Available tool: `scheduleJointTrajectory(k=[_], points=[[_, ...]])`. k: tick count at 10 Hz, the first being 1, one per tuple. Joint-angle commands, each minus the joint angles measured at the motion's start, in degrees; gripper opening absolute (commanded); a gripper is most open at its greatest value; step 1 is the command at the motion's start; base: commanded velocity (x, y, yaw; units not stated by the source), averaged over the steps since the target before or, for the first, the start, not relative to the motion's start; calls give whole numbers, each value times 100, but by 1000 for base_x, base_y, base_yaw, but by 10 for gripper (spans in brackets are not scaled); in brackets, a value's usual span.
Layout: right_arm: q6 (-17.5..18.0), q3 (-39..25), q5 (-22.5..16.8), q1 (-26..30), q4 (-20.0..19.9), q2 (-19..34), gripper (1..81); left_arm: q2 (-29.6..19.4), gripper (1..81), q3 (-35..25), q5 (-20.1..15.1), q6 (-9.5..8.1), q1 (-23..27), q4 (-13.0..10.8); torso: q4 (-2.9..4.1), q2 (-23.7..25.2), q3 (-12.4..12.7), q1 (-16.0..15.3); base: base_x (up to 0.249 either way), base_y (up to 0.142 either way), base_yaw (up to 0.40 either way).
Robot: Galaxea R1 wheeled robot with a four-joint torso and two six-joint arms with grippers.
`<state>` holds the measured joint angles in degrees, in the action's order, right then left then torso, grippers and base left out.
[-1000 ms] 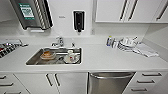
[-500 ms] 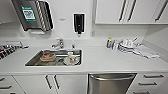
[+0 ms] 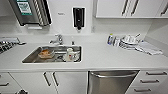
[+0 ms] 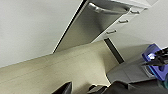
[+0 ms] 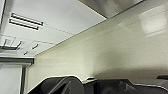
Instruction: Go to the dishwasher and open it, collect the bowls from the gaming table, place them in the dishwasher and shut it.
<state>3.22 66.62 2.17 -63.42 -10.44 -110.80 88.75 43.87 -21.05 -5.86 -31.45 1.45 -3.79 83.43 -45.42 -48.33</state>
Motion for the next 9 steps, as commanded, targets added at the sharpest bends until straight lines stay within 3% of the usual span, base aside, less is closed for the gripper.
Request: scheduleJointTrajectory(k=[1, 4, 7, 9], points=[[47, -353, -226, 553, -64, 345, 811, -304, 811, -98, -153, 6, 477, 22, 0, -6, 2, 5, 0, 0, 0], [783, -450, -357, 1079, -47, 328, 811, -278, 811, 95, -153, 6, 477, 136, 0, 57, -70, -48, 0, 0, 0], [1533, -265, -929, 1685, -73, 82, 811, -199, 811, 113, -162, 6, 477, 75, 0, 55, -74, -52, 0, 0, 0], [2092, -159, -1061, 2029, -56, -163, 811, -41, 811, 122, -102, 40, 477, 57, 0, 55, -77, -52, 0, 0, 0]])
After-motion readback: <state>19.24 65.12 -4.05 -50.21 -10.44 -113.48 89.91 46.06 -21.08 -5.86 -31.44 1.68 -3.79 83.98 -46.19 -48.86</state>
